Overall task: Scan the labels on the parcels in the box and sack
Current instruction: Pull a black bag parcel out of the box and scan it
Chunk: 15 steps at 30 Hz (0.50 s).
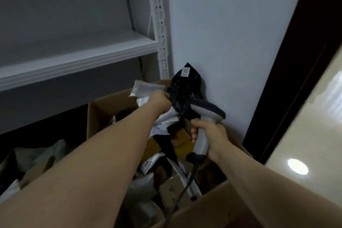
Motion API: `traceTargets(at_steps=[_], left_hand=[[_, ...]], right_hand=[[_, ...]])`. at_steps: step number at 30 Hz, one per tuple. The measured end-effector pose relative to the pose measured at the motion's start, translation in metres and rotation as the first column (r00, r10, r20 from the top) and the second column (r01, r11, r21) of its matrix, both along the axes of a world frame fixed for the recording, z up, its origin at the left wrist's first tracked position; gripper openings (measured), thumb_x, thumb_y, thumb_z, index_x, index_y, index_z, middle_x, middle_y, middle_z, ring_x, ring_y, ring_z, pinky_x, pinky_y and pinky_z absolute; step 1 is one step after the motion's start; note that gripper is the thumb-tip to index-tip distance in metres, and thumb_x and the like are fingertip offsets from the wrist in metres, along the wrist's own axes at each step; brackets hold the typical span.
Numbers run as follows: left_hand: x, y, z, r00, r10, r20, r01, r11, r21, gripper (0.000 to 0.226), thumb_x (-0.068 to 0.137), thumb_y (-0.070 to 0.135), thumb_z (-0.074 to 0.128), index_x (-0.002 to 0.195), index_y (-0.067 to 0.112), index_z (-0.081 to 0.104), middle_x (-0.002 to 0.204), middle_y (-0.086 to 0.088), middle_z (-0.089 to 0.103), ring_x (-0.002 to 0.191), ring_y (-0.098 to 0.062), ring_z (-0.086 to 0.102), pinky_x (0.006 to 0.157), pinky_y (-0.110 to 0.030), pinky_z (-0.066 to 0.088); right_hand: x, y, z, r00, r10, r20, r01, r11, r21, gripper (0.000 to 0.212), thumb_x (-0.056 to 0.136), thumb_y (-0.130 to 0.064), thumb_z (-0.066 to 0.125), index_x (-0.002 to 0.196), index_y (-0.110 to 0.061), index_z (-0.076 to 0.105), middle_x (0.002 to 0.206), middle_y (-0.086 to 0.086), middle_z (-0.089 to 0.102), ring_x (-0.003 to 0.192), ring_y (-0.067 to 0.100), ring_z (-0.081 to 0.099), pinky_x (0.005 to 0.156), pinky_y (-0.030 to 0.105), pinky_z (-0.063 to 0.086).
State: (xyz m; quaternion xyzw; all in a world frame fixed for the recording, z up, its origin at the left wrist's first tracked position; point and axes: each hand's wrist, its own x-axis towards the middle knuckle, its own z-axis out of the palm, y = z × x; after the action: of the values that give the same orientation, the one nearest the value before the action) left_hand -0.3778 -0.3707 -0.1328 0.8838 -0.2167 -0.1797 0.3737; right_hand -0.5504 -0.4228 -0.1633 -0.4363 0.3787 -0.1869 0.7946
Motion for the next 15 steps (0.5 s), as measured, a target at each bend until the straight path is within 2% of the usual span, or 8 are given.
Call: traceTargets(at_steps=[2, 4, 6, 8, 10, 12, 14, 15], left_hand=[[0.006, -0.043, 0.003, 0.994, -0.078, 0.073, 0.076, 0.997, 0.027, 0.023, 0.092, 0.002, 0.049, 0.071, 0.012, 0.048, 0.08, -0.01, 0.052, 0.084, -0.017, 0.048, 0.074, -0.026, 0.042], [0.028, -0.081, 0.004, 0.987, -0.052, 0.153, 0.052, 0.999, 0.005, 0.015, 0.095, 0.005, 0.046, 0.088, -0.002, 0.057, 0.102, -0.023, 0.061, 0.098, -0.027, 0.058, 0.084, -0.033, 0.046], [0.054, -0.119, 0.0, 0.969, 0.004, 0.246, -0.003, 1.0, -0.005, 0.022, 0.097, 0.007, 0.045, 0.109, -0.007, 0.055, 0.121, -0.028, 0.056, 0.112, -0.034, 0.054, 0.093, -0.037, 0.043], [0.075, -0.146, -0.005, 0.962, 0.026, 0.27, -0.026, 1.0, -0.003, 0.041, 0.095, 0.012, 0.053, 0.132, -0.003, 0.042, 0.135, -0.022, 0.048, 0.121, -0.032, 0.048, 0.098, -0.035, 0.038], [0.092, -0.167, -0.014, 0.958, 0.003, 0.287, -0.019, 0.998, 0.054, 0.076, 0.09, 0.019, 0.064, 0.149, 0.006, 0.018, 0.15, -0.019, 0.029, 0.135, -0.033, 0.034, 0.109, -0.04, 0.029], [0.102, -0.175, -0.024, 0.955, -0.07, 0.288, 0.028, 0.989, 0.147, 0.1, 0.085, 0.026, 0.07, 0.153, 0.019, -0.005, 0.155, -0.021, 0.013, 0.14, -0.041, 0.02, 0.113, -0.049, 0.021], [0.112, -0.18, -0.035, 0.95, -0.167, 0.263, 0.102, 0.965, 0.244, 0.105, 0.083, 0.031, 0.071, 0.152, 0.029, -0.008, 0.154, -0.022, 0.02, 0.139, -0.044, 0.019, 0.114, -0.051, 0.022], [0.115, -0.182, -0.04, 0.937, -0.229, 0.264, 0.145, 0.942, 0.303, 0.098, 0.081, 0.035, 0.071, 0.152, 0.032, 0.004, 0.152, -0.019, 0.029, 0.139, -0.042, 0.022, 0.114, -0.05, 0.023]], right_hand=[[0.009, -0.028, -0.019, 1.0, -0.023, 0.013, 0.022, 0.999, 0.042, 0.007, 0.079, -0.004, 0.071, 0.079, -0.003, 0.064, 0.054, 0.009, 0.058, 0.041, 0.016, 0.05, 0.047, 0.026, 0.044], [0.019, -0.046, -0.032, 0.999, -0.038, 0.012, 0.037, 0.997, 0.062, 0.013, 0.075, -0.007, 0.074, 0.084, -0.001, 0.066, 0.06, 0.012, 0.06, 0.043, 0.018, 0.051, 0.047, 0.026, 0.044], [0.033, -0.065, -0.046, 0.999, -0.037, 0.013, 0.036, 0.996, 0.078, 0.016, 0.075, -0.007, 0.075, 0.084, 0.001, 0.064, 0.064, 0.015, 0.058, 0.044, 0.02, 0.05, 0.045, 0.026, 0.043], [0.044, -0.076, -0.053, 0.999, 0.011, 0.035, -0.014, 0.995, 0.099, 0.009, 0.079, -0.003, 0.07, 0.078, 0.001, 0.061, 0.058, 0.013, 0.054, 0.04, 0.019, 0.046, 0.042, 0.022, 0.041], [0.052, -0.083, -0.058, 0.995, 0.075, 0.058, -0.081, 0.99, 0.115, 0.007, 0.081, -0.001, 0.066, 0.077, 0.0, 0.06, 0.053, 0.011, 0.053, 0.038, 0.017, 0.044, 0.041, 0.021, 0.04], [0.059, -0.09, -0.064, 0.991, 0.114, 0.07, -0.123, 0.983, 0.137, 0.007, 0.082, -0.002, 0.066, 0.078, -0.001, 0.059, 0.053, 0.01, 0.053, 0.038, 0.016, 0.045, 0.041, 0.021, 0.04], [0.065, -0.095, -0.069, 0.988, 0.139, 0.068, -0.148, 0.978, 0.146, 0.008, 0.082, -0.003, 0.065, 0.077, -0.002, 0.059, 0.053, 0.009, 0.053, 0.038, 0.015, 0.045, 0.042, 0.021, 0.04], [0.067, -0.097, -0.071, 0.988, 0.141, 0.064, -0.149, 0.978, 0.145, 0.01, 0.082, -0.003, 0.065, 0.075, -0.002, 0.058, 0.053, 0.009, 0.053, 0.038, 0.015, 0.045, 0.042, 0.022, 0.04]])
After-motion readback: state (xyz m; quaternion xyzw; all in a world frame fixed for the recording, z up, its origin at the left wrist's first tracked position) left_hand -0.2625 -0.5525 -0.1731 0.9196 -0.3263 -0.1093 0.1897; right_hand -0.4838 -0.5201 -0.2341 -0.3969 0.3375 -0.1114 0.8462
